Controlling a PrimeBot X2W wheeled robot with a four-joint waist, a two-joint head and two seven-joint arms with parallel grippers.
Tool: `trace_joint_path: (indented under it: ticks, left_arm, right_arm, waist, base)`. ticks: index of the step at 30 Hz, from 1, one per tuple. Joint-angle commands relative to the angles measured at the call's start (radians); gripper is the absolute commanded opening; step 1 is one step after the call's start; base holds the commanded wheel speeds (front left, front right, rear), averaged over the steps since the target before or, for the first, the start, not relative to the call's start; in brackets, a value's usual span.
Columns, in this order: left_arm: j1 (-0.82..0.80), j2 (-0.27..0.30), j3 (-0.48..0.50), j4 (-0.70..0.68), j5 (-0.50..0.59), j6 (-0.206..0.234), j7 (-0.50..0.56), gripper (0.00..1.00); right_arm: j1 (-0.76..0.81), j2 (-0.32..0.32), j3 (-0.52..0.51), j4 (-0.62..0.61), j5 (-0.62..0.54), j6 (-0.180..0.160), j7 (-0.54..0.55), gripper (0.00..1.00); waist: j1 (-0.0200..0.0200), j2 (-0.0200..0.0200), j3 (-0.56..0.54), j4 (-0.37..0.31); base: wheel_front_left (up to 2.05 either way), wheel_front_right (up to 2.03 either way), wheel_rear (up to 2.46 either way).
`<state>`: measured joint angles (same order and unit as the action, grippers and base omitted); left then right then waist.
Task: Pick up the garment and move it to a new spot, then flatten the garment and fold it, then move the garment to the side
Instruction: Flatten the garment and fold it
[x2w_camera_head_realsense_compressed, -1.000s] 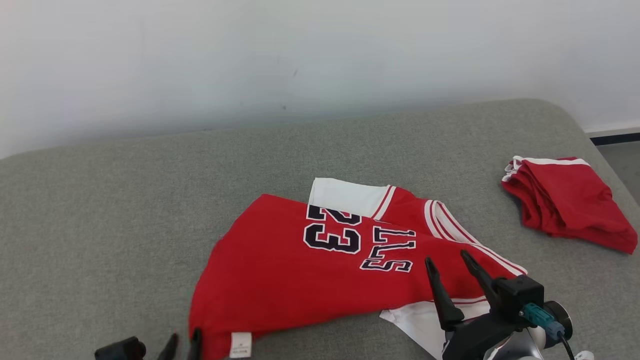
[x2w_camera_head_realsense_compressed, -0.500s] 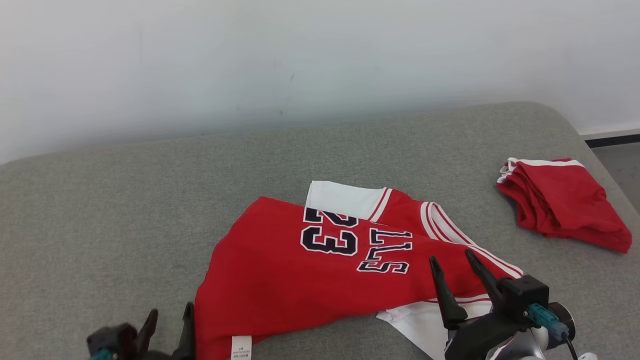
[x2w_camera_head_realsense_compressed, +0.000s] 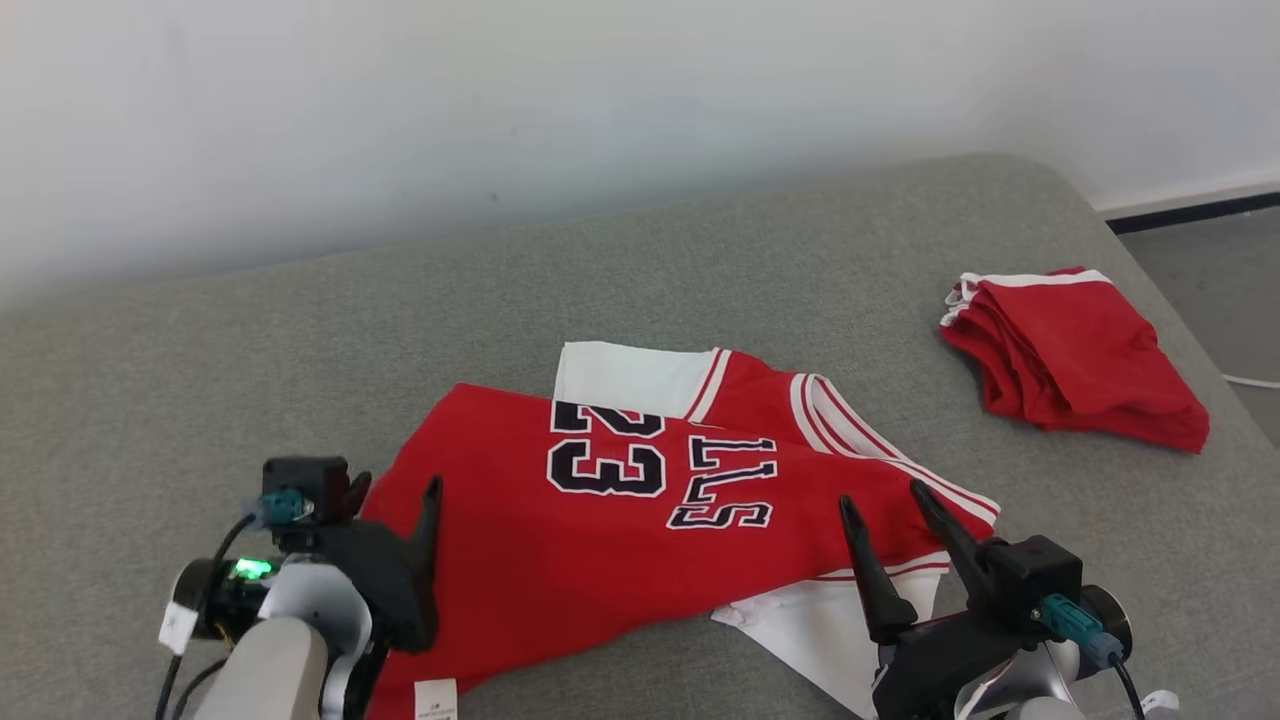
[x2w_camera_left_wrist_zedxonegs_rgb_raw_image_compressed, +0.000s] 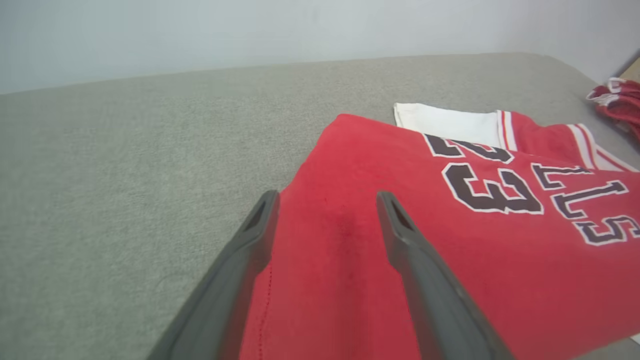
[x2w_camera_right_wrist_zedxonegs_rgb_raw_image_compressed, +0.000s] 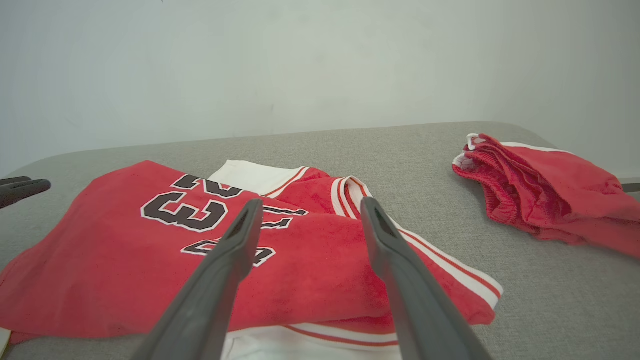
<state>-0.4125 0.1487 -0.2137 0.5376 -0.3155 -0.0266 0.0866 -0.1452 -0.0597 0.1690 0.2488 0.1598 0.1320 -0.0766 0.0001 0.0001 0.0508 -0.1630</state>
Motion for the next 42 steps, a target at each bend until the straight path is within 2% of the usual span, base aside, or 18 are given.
trace_joint_path:
  ticks: [1,8,16,17,18,19,29,36,42]
  left_arm:
    - [-0.024,0.009,-0.003,0.020,0.008,-0.002,0.012,1.00]
    - [-0.168,0.013,-0.020,0.165,0.017,0.015,0.117,1.00]
    - [-0.236,0.011,-0.014,0.272,-0.014,0.016,0.213,0.98]
    - [-0.239,0.014,-0.016,0.282,-0.011,0.018,0.220,0.50]
    - [-0.241,0.016,-0.017,0.293,-0.011,0.021,0.226,0.19]
    - [-0.241,0.016,-0.018,0.302,-0.012,0.023,0.227,0.00]
    - [-0.291,0.041,0.020,0.318,-0.004,0.096,0.026,0.00]
    - [-0.364,0.066,0.026,0.342,0.007,0.107,-0.107,0.00]
    - [-0.404,0.079,0.027,0.368,0.012,0.109,-0.171,0.00]
  right_arm:
    - [-0.009,0.002,0.003,0.001,0.003,-0.003,-0.006,1.00]
    - [-0.039,0.003,0.009,0.005,0.001,-0.003,-0.016,1.00]
    - [-0.047,0.004,0.014,0.010,-0.004,-0.003,-0.023,1.00]
    - [-0.048,0.003,0.015,0.010,-0.003,-0.003,-0.024,1.00]
    - [-0.050,0.001,0.016,0.011,-0.002,-0.003,-0.025,1.00]
    - [-0.052,0.000,0.016,0.012,-0.001,-0.003,-0.025,1.00]
    - [-0.057,-0.008,0.021,0.004,-0.005,-0.003,-0.018,1.00]
    - [-0.071,-0.010,0.033,-0.006,-0.008,-0.003,-0.015,1.00]
    - [-0.077,-0.011,0.037,-0.006,-0.008,-0.003,-0.014,1.00]
  waist:
    - [-0.0001,-0.0001,0.036,-0.034]
    - [-0.0001,-0.0001,0.092,-0.090]
    - [-0.0001,-0.0001,0.118,-0.118]
    - [-0.0001,-0.0001,0.120,-0.119]
    - [-0.0001,-0.0001,0.122,-0.120]
    - [-0.0001,-0.0001,0.123,-0.121]
    - [-0.0001,-0.0001,0.142,-0.111]
    - [-0.0001,-0.0001,0.168,-0.111]
    - [-0.0001,-0.0001,0.176,-0.112]
  base:
    - [0.00,0.00,0.00]
    - [0.00,0.00,0.00]
    - [0.00,0.00,0.00]
    - [0.00,0.00,0.00]
    - [0.00,0.00,0.00]
    - [0.00,0.00,0.00]
    - [0.00,0.00,0.00]
    - [0.00,0.00,0.00]
    - [0.00,0.00,0.00]
